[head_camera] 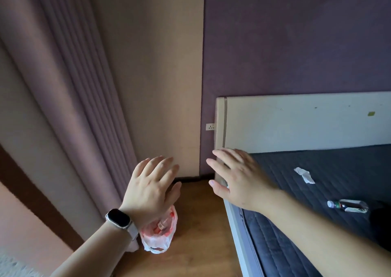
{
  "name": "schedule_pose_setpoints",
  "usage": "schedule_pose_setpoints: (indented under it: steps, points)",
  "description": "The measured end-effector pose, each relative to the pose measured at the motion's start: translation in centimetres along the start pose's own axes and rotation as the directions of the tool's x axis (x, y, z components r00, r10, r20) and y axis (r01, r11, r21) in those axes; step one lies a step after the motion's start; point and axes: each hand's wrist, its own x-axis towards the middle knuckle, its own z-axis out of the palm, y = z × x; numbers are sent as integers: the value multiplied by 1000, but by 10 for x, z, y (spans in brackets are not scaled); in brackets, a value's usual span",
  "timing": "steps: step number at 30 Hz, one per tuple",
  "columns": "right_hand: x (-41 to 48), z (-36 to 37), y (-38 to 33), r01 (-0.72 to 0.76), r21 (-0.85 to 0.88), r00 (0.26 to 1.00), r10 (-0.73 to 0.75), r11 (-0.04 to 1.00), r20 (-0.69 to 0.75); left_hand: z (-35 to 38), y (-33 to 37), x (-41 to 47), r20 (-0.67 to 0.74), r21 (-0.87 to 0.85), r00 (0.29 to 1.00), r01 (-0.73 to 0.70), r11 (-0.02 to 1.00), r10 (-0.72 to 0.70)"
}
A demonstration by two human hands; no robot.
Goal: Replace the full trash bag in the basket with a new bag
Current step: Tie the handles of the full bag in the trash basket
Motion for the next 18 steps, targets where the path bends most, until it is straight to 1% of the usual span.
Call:
schedule_pose_setpoints:
  steps: [3, 8, 13, 18]
  points:
    - [22, 16, 27, 0, 23, 1000, 0, 1000, 0, 27, -13, 30, -16, 5, 999, -34, 999, 34]
    - [59, 56, 90, 12, 26, 999, -13, 1000, 31, 76, -29, 82, 67, 26, 997, -35, 999, 33]
    - [112, 95, 159, 17, 127, 999, -21, 992, 36, 120, -43, 142, 155, 66, 986, 50, 997, -59]
    - [153, 132, 217, 121, 175, 988, -137, 977, 78, 164, -54, 197, 197, 128, 976, 62, 990, -87]
